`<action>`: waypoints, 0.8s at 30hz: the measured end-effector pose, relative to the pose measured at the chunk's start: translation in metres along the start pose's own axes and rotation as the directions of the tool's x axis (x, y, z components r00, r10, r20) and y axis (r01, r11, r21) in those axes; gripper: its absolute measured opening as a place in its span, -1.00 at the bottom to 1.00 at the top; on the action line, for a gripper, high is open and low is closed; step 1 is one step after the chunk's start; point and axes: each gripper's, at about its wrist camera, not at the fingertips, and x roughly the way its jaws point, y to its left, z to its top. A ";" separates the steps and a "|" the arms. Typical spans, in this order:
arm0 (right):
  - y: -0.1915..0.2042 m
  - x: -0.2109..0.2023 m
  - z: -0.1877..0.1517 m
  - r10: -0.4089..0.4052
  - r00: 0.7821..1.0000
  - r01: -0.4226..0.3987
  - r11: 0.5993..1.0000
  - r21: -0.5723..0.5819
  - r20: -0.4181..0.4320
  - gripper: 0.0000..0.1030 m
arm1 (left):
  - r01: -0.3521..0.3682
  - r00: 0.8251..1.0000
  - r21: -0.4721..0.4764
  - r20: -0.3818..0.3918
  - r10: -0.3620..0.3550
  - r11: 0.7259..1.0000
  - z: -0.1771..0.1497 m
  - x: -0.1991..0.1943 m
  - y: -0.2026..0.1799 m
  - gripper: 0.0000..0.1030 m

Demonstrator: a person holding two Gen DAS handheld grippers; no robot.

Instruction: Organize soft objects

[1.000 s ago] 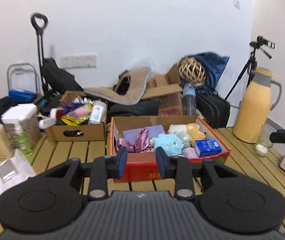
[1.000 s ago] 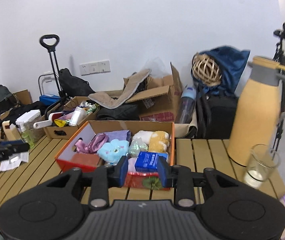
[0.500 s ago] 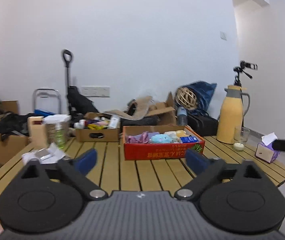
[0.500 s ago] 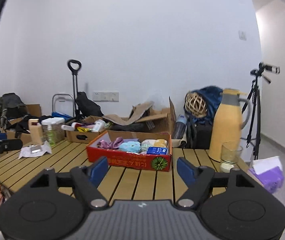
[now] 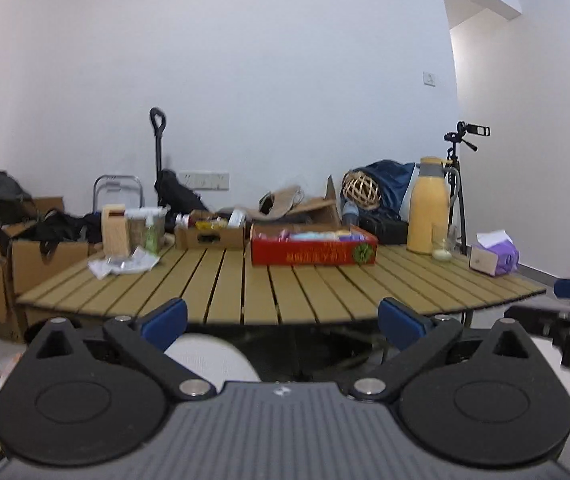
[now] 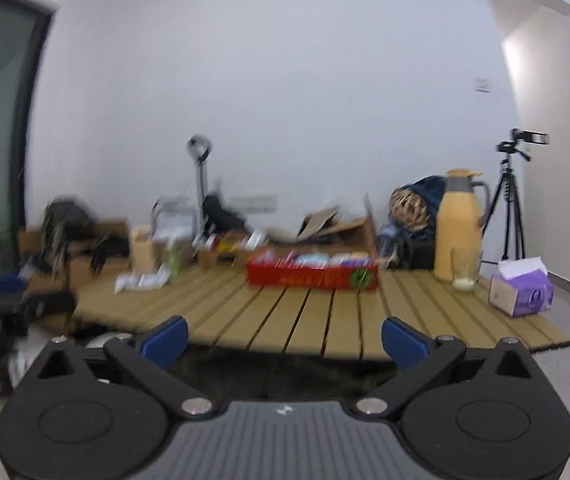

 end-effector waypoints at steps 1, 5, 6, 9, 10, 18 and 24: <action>0.006 -0.009 -0.010 -0.006 1.000 0.006 1.000 -0.007 -0.020 1.00 | -0.008 1.000 0.003 -0.005 0.008 1.000 -0.007 -0.008 -0.003 1.00; 0.026 -0.040 -0.035 -0.006 0.999 0.005 1.000 -0.027 -0.032 1.00 | -0.015 1.000 0.012 0.004 0.015 1.000 -0.023 -0.036 -0.006 1.00; 0.029 -0.046 -0.039 -0.010 1.000 0.009 1.000 -0.028 -0.026 1.00 | -0.013 1.000 0.009 0.001 0.013 1.000 -0.025 -0.041 -0.006 1.00; 0.034 -0.065 -0.044 -0.003 1.000 0.003 1.000 -0.010 0.010 1.00 | -0.024 1.000 0.001 0.016 0.023 1.000 -0.027 -0.054 -0.004 1.00; 0.035 -0.071 -0.043 -0.009 1.000 0.009 1.000 -0.015 0.027 1.00 | -0.026 0.999 -0.001 0.029 0.026 1.000 -0.028 -0.059 -0.004 1.00; 0.035 -0.080 -0.041 -0.018 0.998 0.019 1.000 -0.011 0.058 1.00 | -0.043 0.997 -0.011 0.064 0.043 0.999 -0.026 -0.069 0.001 1.00; 0.036 -0.078 -0.038 -0.008 0.998 0.010 1.000 -0.024 0.070 1.00 | -0.029 0.997 0.006 0.073 0.028 1.000 -0.025 -0.066 -0.002 1.00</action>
